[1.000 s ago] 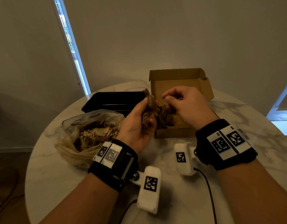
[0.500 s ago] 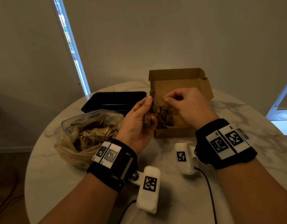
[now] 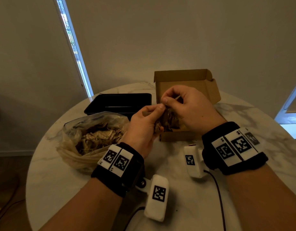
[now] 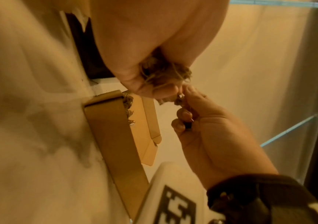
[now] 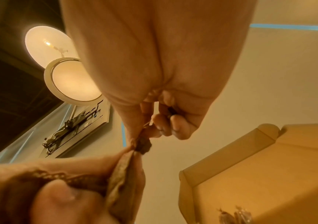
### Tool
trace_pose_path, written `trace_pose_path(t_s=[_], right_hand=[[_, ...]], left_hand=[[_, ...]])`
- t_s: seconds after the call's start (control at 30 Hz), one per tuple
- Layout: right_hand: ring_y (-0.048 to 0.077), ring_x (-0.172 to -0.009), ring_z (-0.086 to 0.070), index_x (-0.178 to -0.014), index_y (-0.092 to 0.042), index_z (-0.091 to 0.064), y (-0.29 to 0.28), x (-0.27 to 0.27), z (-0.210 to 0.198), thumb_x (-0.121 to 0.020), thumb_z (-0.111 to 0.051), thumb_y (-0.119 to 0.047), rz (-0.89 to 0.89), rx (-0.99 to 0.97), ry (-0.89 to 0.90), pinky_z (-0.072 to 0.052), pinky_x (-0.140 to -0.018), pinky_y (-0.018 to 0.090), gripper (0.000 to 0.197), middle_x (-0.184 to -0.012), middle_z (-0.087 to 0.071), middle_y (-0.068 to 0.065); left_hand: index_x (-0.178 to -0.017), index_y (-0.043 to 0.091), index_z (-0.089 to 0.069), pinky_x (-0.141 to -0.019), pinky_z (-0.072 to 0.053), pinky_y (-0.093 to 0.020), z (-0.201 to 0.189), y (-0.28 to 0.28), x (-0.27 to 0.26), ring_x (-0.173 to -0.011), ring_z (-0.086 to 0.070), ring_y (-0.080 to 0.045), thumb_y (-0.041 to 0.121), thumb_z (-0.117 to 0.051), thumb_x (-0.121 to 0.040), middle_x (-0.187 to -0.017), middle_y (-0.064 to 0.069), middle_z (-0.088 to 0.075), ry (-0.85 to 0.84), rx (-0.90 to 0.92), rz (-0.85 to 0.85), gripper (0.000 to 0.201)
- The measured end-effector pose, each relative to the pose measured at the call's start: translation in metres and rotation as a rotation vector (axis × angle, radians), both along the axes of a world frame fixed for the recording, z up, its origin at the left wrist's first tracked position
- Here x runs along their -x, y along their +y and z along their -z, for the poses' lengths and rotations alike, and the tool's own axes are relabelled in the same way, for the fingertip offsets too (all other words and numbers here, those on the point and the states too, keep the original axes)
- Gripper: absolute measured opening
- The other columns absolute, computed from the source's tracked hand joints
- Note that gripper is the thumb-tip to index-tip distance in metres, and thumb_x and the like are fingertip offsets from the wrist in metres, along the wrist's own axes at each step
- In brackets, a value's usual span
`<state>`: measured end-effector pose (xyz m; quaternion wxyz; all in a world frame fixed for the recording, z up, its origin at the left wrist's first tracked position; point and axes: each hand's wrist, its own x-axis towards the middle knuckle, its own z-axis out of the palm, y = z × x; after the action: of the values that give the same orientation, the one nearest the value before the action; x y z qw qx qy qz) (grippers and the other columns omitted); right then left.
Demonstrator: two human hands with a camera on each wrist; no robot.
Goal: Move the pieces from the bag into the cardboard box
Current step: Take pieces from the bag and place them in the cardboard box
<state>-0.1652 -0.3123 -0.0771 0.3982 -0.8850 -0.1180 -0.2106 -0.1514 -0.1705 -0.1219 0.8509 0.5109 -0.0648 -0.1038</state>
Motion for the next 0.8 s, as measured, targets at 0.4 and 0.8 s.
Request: trace_pose_path(t_s=[0.4,0.8], right_hand=[[0.001,-0.083,-0.061,-0.090,-0.024,-0.072,-0.011,-0.003,0.002,-0.097,-0.065,-0.030,0.093,-0.109,0.165,-0.044,-0.066,0.020,0.012,-0.087,-0.068,-0.011],[-0.005,-0.061,-0.056,-0.086,-0.023,-0.073,-0.004,-0.002,0.003,-0.094,-0.070,-0.036,-0.044,-0.161,0.087,-0.045,-0.066,0.022,0.015,-0.073,-0.067,-0.011]], left_hand=[[-0.130,0.009,-0.064,-0.052,-0.047,-0.016,-0.009,0.003,0.002,-0.083,-0.071,-0.011,0.004,-0.066,-0.094,-0.116,-0.013,-0.073,0.001,0.130,-0.016,0.036],[-0.115,0.009,-0.067,-0.050,-0.050,-0.016,-0.001,0.007,-0.008,-0.064,-0.068,-0.005,0.009,-0.066,-0.096,-0.091,-0.004,-0.074,0.101,0.144,-0.180,0.019]])
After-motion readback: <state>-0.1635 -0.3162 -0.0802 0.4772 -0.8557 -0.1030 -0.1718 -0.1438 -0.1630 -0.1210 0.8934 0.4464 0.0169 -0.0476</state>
